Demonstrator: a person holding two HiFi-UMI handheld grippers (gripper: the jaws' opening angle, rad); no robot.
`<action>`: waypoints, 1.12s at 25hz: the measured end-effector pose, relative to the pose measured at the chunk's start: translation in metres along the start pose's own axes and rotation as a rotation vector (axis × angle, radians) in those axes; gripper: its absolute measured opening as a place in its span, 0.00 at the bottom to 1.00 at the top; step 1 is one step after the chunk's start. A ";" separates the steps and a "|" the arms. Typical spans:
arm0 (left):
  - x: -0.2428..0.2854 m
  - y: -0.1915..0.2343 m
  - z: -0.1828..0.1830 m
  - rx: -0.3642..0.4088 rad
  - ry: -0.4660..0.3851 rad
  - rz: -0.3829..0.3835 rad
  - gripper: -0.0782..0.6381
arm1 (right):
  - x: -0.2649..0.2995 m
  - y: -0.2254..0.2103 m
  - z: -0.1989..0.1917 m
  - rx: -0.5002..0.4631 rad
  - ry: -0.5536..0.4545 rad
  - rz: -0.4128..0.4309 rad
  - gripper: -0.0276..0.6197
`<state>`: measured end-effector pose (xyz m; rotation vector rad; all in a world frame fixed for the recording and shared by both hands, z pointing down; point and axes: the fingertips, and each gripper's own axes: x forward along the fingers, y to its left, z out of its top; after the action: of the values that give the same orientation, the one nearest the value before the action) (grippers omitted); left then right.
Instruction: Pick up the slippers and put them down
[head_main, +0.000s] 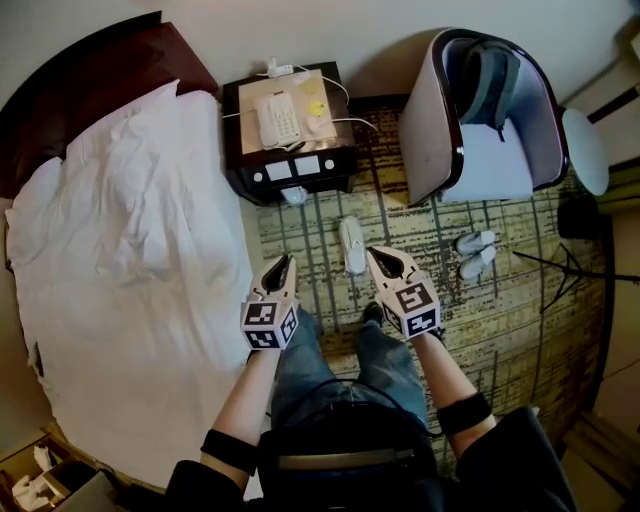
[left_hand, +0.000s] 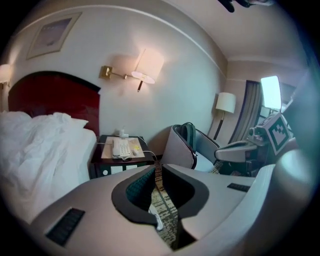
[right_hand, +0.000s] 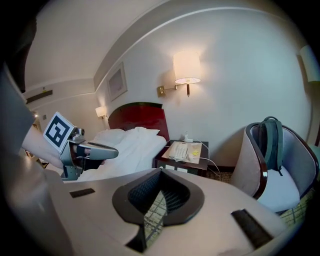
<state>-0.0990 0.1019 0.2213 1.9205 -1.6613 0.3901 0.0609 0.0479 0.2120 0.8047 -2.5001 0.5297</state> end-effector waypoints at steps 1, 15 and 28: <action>0.013 0.011 -0.004 -0.028 0.009 -0.012 0.18 | 0.014 0.002 -0.002 -0.001 0.013 0.002 0.04; 0.256 0.162 -0.191 -0.357 0.102 -0.089 0.48 | 0.272 -0.036 -0.156 -0.008 0.103 0.029 0.04; 0.464 0.279 -0.368 -0.551 0.104 -0.096 0.66 | 0.463 -0.081 -0.319 -0.044 0.112 0.012 0.05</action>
<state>-0.2309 -0.0767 0.8372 1.5289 -1.4161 -0.0133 -0.1272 -0.0647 0.7359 0.7238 -2.4069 0.5072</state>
